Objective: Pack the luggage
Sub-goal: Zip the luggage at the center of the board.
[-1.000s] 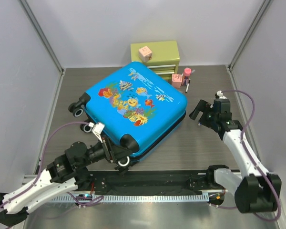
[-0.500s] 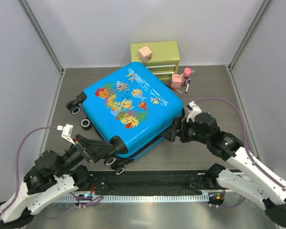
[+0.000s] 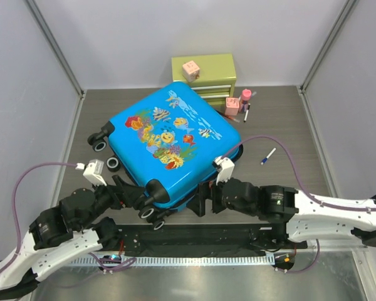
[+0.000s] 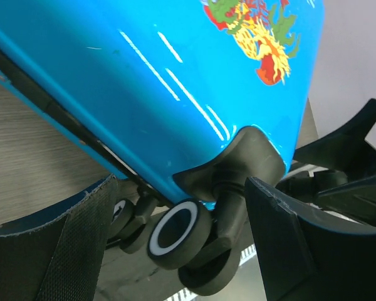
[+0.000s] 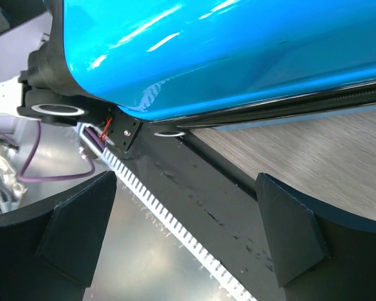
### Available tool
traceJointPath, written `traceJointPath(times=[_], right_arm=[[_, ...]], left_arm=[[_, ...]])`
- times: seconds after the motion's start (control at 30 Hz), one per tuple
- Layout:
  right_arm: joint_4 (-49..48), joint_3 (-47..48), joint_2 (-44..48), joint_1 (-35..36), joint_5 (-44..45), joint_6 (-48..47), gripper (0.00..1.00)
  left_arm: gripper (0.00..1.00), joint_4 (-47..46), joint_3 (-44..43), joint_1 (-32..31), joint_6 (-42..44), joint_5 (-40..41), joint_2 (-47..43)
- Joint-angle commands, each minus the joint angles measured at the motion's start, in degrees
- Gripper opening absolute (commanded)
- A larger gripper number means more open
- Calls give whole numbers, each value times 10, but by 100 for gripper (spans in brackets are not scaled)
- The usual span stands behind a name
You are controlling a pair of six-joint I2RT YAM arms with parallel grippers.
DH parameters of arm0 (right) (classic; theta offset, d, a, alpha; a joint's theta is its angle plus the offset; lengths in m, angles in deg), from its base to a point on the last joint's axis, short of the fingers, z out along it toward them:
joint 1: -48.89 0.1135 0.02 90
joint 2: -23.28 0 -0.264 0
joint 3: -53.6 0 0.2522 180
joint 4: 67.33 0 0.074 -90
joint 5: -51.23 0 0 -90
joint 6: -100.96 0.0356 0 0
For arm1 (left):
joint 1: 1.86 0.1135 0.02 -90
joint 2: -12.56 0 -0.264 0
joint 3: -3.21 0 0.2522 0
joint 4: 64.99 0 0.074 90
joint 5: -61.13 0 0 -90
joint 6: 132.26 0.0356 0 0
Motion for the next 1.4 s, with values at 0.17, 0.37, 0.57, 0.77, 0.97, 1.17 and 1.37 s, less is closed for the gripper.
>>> traceJointPath(times=[0.17,0.37,0.57,0.77,0.97,1.17,1.37], right_arm=[[-51,136,-176,209,269,81,100],[-38,237,-291,270,404,116,100],[-69,275,-364,268,430,120,100],[-108,278,-395,221,363,104,100],[-166,268,-417,198,323,91,100],[-180,256,-429,180,296,98,96],[-181,254,-435,179,291,97,71]], left_arm=[[81,66,-5,-1,-36,80,-63],[81,67,-11,-1,-25,73,-21],[82,58,-7,-1,-18,70,-39],[83,55,-3,-2,-21,70,-74],[83,50,-3,-4,-14,66,-63],[84,48,-2,-4,-10,62,-70],[84,45,2,-6,-11,65,-79]])
